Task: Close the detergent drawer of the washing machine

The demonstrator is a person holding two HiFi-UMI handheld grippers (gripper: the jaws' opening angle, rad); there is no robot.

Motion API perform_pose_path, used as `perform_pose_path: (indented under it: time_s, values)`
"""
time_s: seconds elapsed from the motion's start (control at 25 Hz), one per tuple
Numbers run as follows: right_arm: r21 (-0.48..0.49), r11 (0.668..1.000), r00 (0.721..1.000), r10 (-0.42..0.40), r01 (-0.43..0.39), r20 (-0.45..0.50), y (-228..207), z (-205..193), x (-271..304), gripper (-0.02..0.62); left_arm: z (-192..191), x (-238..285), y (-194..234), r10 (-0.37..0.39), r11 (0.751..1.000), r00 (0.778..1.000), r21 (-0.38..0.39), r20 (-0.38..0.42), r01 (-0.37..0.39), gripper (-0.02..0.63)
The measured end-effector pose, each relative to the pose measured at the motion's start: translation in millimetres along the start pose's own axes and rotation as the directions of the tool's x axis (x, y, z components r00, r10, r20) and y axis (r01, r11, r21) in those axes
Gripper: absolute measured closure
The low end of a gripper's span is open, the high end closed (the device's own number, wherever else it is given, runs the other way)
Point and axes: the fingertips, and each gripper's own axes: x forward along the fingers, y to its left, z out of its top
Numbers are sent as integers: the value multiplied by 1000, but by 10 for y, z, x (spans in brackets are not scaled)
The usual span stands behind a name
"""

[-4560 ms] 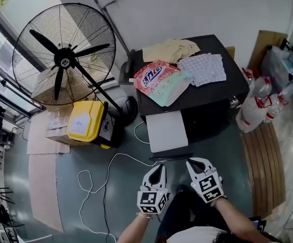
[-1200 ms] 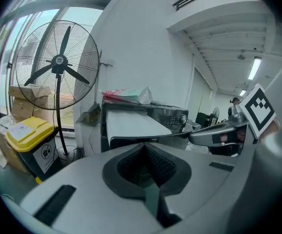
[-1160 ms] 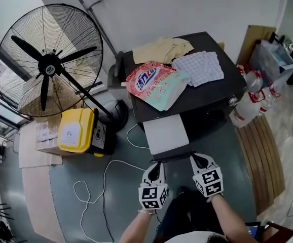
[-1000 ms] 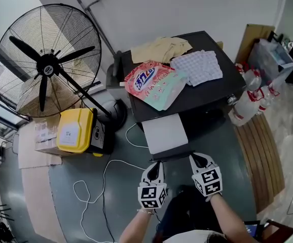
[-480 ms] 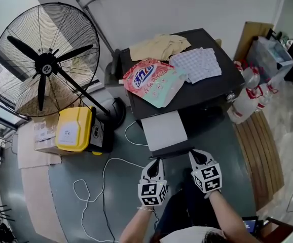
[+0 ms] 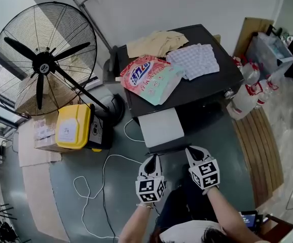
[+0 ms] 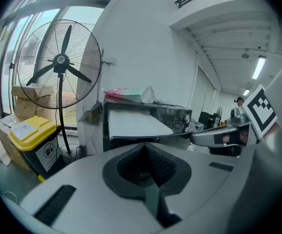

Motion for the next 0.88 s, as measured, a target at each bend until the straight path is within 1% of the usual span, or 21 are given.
perform_pose_path:
  time_s: [0.24, 0.6, 0.88]
  values:
    - [-7, 1000, 1000, 27, -27, -3, -8, 34, 46, 571, 26, 42, 30, 29, 1000, 1000, -6, -4, -29, 591]
    - [-21, 997, 997, 77, -77, -30, 6, 43, 161, 572, 72, 115, 77, 59, 998, 998, -2, -7, -59, 591]
    - [-14, 995, 995, 94, -94, -23, -32, 109, 249, 572, 127, 208, 132, 87, 996, 996, -17, -4, -87, 591]
